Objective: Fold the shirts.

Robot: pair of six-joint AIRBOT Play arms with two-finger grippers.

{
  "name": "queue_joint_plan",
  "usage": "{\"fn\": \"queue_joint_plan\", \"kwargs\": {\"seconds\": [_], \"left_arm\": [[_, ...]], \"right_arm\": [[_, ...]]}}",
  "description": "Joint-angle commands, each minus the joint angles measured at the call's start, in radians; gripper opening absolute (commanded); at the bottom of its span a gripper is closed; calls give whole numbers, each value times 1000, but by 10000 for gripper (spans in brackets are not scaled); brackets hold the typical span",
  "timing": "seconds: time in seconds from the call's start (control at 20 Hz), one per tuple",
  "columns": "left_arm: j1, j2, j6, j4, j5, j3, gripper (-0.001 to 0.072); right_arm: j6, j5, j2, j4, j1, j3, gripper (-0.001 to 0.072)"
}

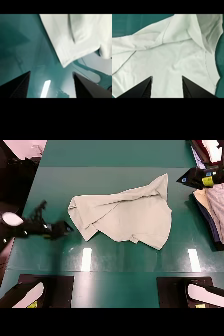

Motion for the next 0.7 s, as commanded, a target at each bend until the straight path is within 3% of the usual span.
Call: {"fn": "queue_joint_plan", "kwargs": {"seconds": [0.0,0.15,0.25,0.65], "left_arm": [[-115,52,2,-160,140,-165,608],[-246,51,-3,-229,283,-165,608],[-288,50,-58,-225,344,-165,608],[-294,43,-79,-225,347,-166,608]], "right_arm": [[-8,-61,87,3,0,-124,427],[-8,-64,119,2,0,-153,428],[-8,-65,135,2,0,-154,427],[-8,-65,155,3,0,-153,427]]}}
